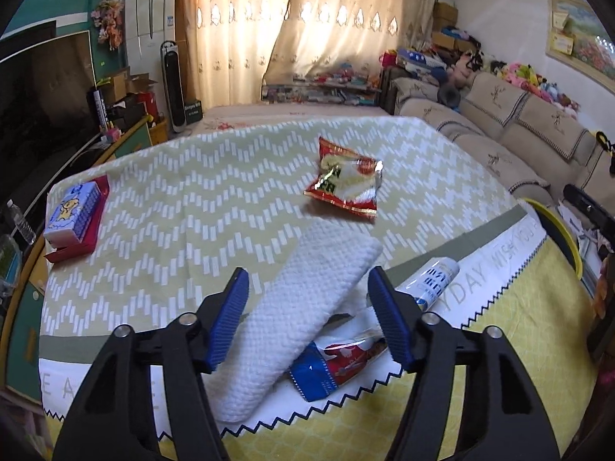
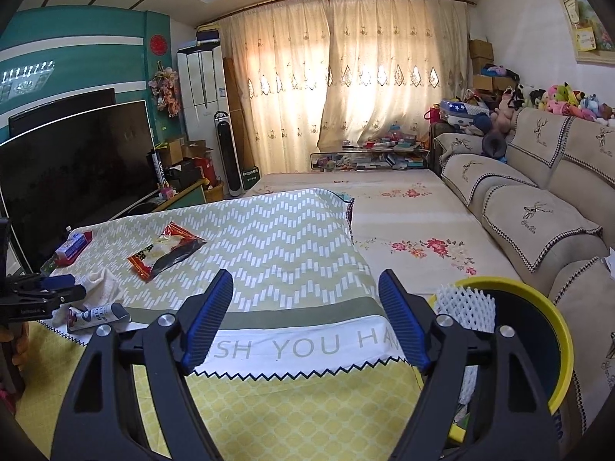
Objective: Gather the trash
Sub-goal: 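Move the left tool toward the white towel on the blanket, then grasp the white towel with the left tool, carry it into the bin, release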
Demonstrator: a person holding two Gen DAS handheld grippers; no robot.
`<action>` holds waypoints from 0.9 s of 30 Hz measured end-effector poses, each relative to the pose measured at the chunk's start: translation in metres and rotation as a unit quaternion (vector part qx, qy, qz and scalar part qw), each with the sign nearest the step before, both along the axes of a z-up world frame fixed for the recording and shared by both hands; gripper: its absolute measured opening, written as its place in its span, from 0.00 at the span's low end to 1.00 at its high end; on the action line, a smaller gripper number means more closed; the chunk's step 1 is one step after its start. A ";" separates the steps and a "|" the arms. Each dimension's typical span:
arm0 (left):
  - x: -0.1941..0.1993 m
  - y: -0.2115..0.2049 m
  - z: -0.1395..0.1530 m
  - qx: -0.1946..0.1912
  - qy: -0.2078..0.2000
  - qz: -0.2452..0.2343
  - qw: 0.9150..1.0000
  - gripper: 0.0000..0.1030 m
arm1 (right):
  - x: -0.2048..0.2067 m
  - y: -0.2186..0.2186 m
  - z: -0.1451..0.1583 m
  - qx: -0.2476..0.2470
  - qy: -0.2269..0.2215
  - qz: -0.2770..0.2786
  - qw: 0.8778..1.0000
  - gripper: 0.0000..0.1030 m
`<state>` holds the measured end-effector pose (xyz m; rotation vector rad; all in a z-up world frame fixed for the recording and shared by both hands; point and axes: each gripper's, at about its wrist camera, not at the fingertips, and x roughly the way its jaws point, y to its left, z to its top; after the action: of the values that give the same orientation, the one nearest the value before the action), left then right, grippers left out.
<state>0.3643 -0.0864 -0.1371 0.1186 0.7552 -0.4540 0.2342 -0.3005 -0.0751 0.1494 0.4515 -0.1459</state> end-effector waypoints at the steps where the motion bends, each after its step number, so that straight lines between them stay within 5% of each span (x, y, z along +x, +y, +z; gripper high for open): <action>1: 0.001 -0.001 -0.001 0.002 0.005 -0.001 1.000 0.54 | 0.000 0.000 0.000 0.000 0.000 0.000 1.000 0.72; 7: 0.006 0.003 -0.004 -0.006 0.019 0.003 1.000 0.05 | 0.001 0.001 -0.001 -0.006 0.003 0.001 1.000 0.72; 13: -0.001 0.014 0.004 -0.016 -0.011 0.036 0.999 0.04 | 0.002 0.000 -0.003 -0.004 0.006 0.000 1.000 0.72; 21: -0.026 0.026 0.049 -0.025 -0.114 0.077 0.990 0.04 | 0.002 -0.001 -0.002 -0.006 0.004 -0.006 1.000 0.72; 27: -0.037 0.017 0.072 -0.040 -0.116 0.060 0.991 0.04 | -0.001 -0.001 0.000 -0.010 -0.003 -0.010 1.000 0.72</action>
<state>0.3270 -0.0693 -0.0652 0.0486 0.5113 -0.3486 0.2330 -0.3010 -0.0756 0.1348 0.4417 -0.1704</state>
